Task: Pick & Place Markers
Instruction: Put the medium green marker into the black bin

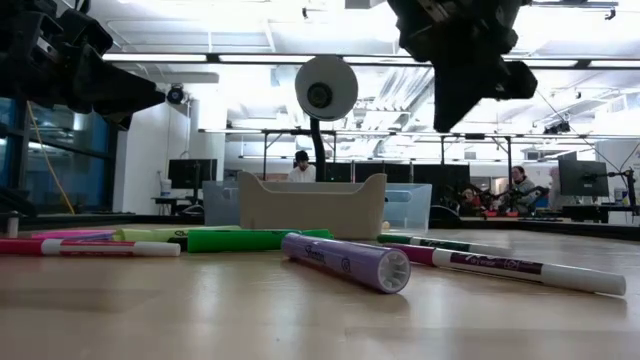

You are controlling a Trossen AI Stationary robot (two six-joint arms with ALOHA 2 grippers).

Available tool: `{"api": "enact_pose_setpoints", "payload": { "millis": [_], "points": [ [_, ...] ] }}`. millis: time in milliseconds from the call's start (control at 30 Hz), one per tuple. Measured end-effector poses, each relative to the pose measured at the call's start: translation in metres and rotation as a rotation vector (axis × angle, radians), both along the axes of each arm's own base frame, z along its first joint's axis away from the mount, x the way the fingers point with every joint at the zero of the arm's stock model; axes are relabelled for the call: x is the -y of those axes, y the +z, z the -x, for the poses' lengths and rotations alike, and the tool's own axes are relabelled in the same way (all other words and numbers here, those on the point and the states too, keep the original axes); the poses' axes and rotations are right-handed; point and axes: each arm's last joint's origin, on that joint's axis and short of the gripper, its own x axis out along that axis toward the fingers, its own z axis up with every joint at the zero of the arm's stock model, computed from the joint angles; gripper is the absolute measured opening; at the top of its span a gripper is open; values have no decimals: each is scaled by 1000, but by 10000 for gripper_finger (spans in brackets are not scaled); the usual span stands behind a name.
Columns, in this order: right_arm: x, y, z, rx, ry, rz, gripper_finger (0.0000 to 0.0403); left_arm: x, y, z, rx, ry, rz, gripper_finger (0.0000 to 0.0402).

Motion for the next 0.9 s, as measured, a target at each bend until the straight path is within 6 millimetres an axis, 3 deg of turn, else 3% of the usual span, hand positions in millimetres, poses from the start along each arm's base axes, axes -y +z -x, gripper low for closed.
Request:
{"api": "enact_pose_setpoints", "payload": {
  "millis": [133, 500, 900],
  "points": [
    [4, 1, -1, -9, 1, -52, 1, 0, 0, 0, 0, 0, 0, 122],
    [-2, -34, -15, -145, 32, -144, 18, 0, 0, 0, 1, 0, 0, 122],
    [6, -65, -26, -236, 20, -138, 175, 0, 0, 0, 0, 0, 0, 122]
  ]
}}
